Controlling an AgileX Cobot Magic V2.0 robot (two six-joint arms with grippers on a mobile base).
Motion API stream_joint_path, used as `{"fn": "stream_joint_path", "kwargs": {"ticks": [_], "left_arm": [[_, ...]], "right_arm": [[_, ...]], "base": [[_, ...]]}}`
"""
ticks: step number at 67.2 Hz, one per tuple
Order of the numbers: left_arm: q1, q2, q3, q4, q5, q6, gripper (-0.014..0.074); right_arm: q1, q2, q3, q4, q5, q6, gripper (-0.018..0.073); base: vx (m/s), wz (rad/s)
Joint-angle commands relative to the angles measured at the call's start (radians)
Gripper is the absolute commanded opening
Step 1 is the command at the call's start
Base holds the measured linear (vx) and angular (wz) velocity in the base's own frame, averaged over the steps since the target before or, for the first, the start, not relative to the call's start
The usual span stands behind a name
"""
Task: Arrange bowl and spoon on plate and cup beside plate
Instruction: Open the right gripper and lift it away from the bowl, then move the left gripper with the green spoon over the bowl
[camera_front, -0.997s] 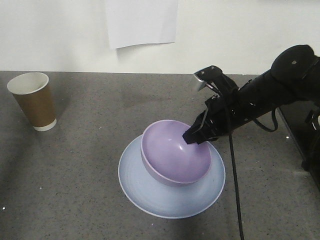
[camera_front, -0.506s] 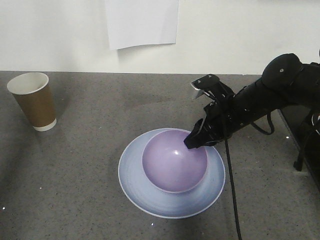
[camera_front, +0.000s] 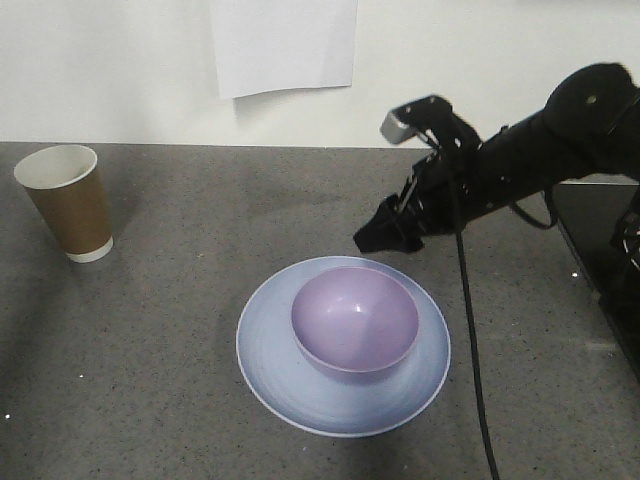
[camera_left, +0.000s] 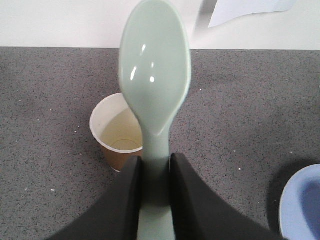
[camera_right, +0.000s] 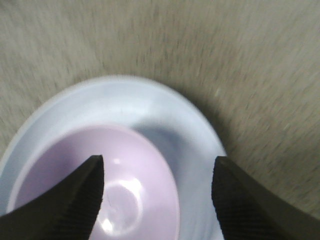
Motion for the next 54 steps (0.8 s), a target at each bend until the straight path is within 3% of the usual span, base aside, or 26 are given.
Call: {"fn": "stream_joint_path", "kwargs": {"ticks": [1,9,14,19,25,30,36,54], "left_arm": [[-0.002,-0.027,-0.026,-0.029,-0.056,0.0,-0.0006],[-0.002,-0.027,-0.026,-0.029,-0.051,0.001,-0.0006],[-0.002,-0.027,-0.026,-0.042,-0.051,0.001,-0.0006],[-0.003,-0.027,-0.026,-0.113,-0.047,0.015,-0.0006],[-0.027,-0.026,-0.026,-0.216,-0.046,0.111,-0.0006],[-0.068,-0.021,-0.026,-0.312,-0.047,0.17,-0.0006],[-0.138,-0.006,-0.026,-0.373,-0.049,0.209,-0.0006],[-0.429,0.117,-0.026,-0.344,-0.03,0.211,-0.0006]], "right_arm": [[-0.005,-0.101,-0.091,0.041,0.006,0.036,0.0459],[-0.005,-0.185,-0.156,0.043,0.043,0.087,0.0397],[-0.005,-0.257,-0.174,0.043,0.055,0.108,0.0275],[-0.005,-0.343,-0.172,0.03,0.069,0.108,0.0137],[-0.005,-0.435,-0.172,-0.002,0.116,0.109,-0.0017],[-0.005,-0.518,-0.17,-0.036,0.163,0.118,-0.0012],[-0.005,-0.612,-0.167,-0.088,0.211,0.157,-0.0008],[-0.005,-0.889,0.022,-0.294,0.203,0.28,-0.0006]], "base": [[0.0,0.0],[0.0,0.0],[0.0,0.0],[0.0,0.0],[0.0,0.0],[0.0,0.0],[0.0,0.0],[0.0,0.0]]}}
